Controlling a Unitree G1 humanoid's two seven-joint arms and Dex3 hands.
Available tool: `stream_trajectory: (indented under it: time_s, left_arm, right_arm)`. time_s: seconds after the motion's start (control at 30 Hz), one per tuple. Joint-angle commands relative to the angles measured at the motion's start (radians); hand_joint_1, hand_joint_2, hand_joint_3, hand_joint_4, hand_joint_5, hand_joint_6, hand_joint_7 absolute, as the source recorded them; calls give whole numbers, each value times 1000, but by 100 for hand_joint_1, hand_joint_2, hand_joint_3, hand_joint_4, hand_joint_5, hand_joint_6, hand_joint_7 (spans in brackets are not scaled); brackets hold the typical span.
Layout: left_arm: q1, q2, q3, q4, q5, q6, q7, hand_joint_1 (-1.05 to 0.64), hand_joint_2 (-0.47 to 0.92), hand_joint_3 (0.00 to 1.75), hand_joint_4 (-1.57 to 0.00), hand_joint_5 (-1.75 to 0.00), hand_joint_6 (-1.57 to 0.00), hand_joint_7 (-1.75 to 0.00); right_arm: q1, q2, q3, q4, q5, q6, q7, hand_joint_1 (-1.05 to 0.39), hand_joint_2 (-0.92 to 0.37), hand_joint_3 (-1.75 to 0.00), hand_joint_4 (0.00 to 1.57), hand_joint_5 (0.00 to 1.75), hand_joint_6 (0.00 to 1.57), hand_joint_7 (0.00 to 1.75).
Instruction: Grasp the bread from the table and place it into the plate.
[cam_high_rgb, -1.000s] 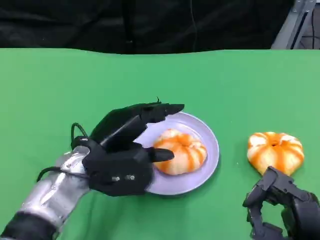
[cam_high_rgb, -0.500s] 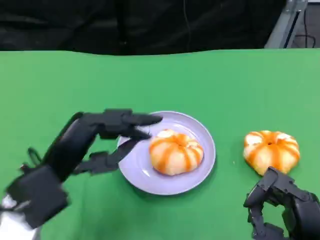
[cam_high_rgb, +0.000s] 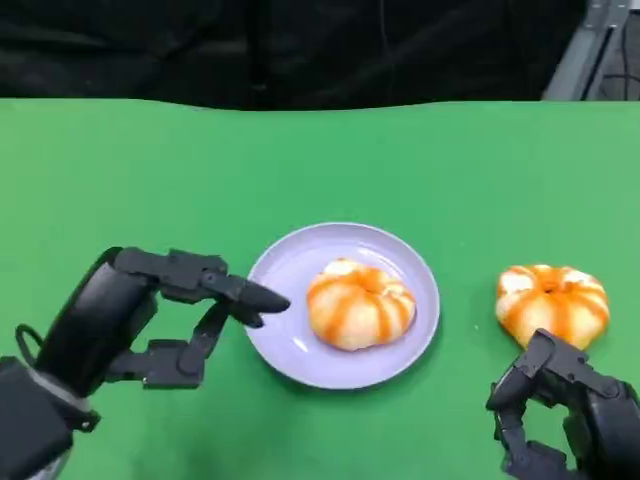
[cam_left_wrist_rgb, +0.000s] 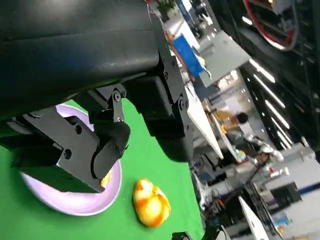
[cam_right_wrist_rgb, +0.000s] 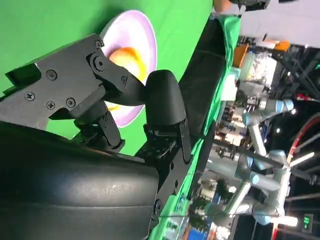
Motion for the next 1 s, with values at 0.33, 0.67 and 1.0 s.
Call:
stream_trajectory:
  time_s: [0.33,0.67,1.0]
  left_arm:
    - [274,-12,66,-112,-159,11,-56,31,41,174,-104,-175,-88,-174]
    - [374,-68,104,-90,-197,58,-49,20,45,166,-102,-175,-82,-175]
    - [375,-80,113,-87,-200,62,-62,20,47,163,-100,-175,-81,-175]
  right_arm:
    - [-9,-28,-18,32,34,-17,16,-14,-62,-102,81,175,71,161]
    - [0,-35,-22,23,45,-22,29,-13,-62,-101,81,175,70,161]
    - [1,-37,-21,22,48,-22,32,-13,-63,-100,81,175,70,161]
